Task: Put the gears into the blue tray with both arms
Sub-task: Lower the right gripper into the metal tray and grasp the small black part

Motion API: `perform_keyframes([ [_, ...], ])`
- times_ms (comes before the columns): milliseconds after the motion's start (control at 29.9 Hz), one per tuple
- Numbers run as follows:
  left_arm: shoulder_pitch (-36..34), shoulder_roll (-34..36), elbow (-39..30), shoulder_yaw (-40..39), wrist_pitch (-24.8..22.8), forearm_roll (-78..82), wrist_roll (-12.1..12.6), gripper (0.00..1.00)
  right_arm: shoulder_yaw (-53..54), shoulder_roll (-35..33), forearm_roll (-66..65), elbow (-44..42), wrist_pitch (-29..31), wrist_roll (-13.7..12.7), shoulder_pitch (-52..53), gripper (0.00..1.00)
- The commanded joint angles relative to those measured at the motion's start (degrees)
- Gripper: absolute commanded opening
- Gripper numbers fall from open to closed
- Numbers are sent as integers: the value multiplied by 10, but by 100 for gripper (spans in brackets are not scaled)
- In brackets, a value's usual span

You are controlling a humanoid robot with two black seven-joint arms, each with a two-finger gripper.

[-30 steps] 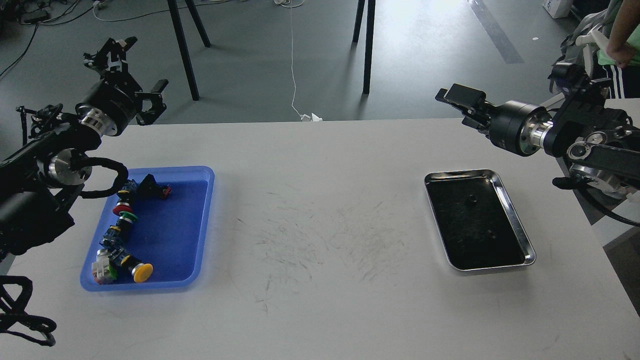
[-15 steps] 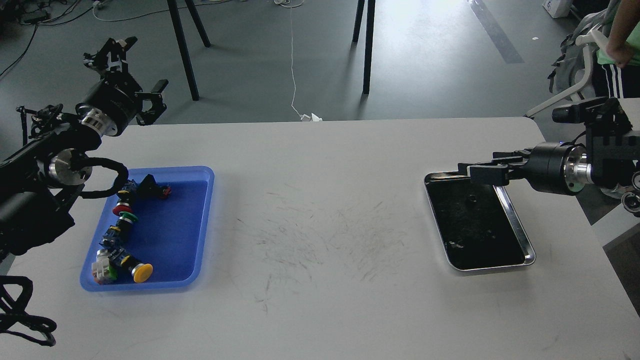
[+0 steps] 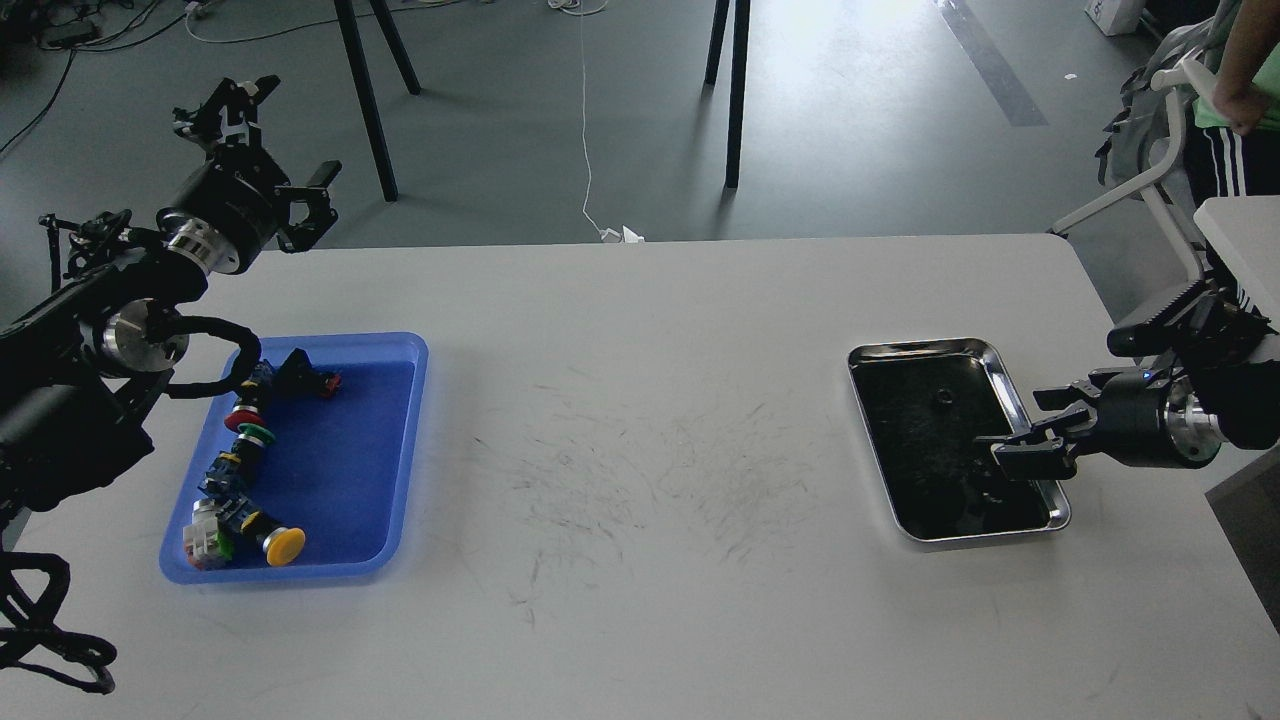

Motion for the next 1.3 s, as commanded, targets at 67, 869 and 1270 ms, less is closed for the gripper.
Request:
perform_keyframes([
  [67, 1, 1, 0, 0, 0, 0, 0, 98, -1, 16, -19, -44, -2, 2, -28, 97],
  [869, 0, 5, 0, 0, 0, 0, 0, 98, -2, 60, -38, -71, -13, 12, -69, 69],
  [1270, 0, 5, 0, 0, 0, 0, 0, 98, -2, 61, -40, -79, -15, 20, -69, 54],
])
